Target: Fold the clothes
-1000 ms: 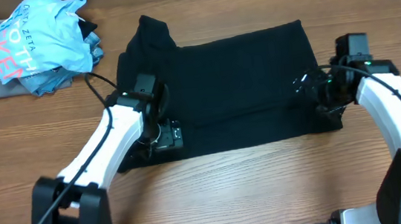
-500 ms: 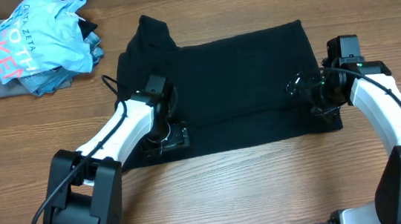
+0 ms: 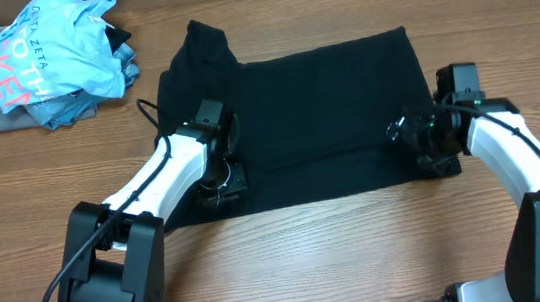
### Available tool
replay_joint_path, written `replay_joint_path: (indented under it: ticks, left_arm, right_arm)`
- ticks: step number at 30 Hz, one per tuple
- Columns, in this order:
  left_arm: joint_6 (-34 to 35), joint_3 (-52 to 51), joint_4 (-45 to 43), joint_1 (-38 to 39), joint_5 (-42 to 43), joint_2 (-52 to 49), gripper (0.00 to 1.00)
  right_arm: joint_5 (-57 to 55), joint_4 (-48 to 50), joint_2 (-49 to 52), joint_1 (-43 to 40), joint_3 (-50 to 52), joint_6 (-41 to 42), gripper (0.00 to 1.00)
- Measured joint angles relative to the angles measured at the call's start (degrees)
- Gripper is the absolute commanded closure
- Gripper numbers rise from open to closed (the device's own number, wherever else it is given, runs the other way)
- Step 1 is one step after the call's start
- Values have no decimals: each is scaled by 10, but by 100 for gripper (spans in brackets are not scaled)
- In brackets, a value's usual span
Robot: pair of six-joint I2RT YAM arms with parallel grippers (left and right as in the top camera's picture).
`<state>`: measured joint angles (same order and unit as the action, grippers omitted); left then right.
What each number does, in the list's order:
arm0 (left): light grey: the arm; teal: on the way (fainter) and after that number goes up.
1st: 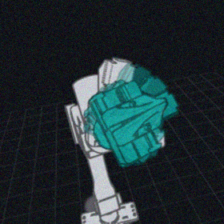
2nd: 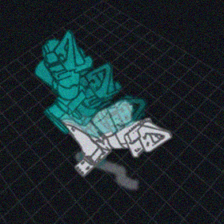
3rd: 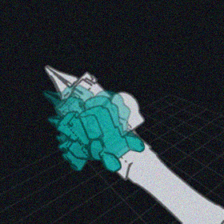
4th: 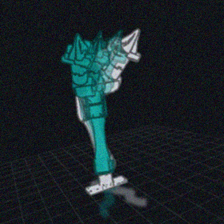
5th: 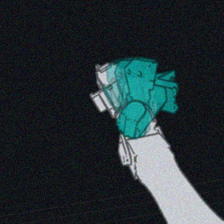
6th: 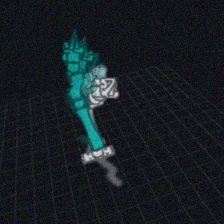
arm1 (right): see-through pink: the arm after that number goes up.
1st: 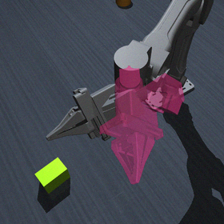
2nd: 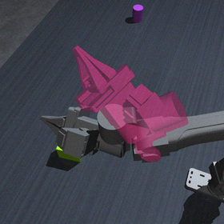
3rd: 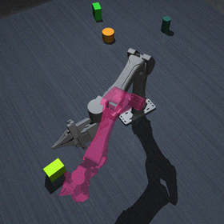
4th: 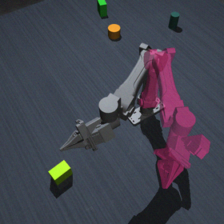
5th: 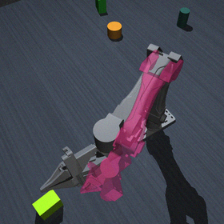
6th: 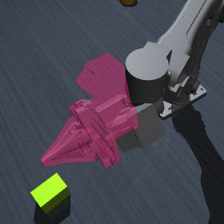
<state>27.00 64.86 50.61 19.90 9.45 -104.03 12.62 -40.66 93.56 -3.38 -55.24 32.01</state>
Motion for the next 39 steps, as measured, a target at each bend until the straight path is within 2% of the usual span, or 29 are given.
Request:
replay_joint_path:
  ticks: [7,20,21,22,25,26,31,35,39]
  left_arm:
    - [0,9,-6,0,-5,0,84]
    - [0,21,-120,0,-69,0,80]
    - [0,21,-127,0,-78,0,76]
    - [-2,22,-135,0,-88,0,64]
    - [-2,22,-154,0,-119,0,9]
    - [-2,22,-162,0,-131,0,0]
    - [-28,35,-170,-1,-178,0,0]
    - [-42,97,-92,-1,-193,-2,0]
    - [-46,187,30,-1,-180,-1,0]
  right_arm:
    - [0,28,0,0,45,49,13]
    - [0,32,2,0,53,94,12]
    - [0,31,2,0,54,95,13]
    - [0,31,2,0,55,96,12]
    - [0,31,2,0,56,96,12]
    - [0,32,2,0,56,97,12]
    - [0,31,2,0,56,98,9]
    - [0,31,2,0,56,98,9]
    - [0,31,2,0,57,98,8]
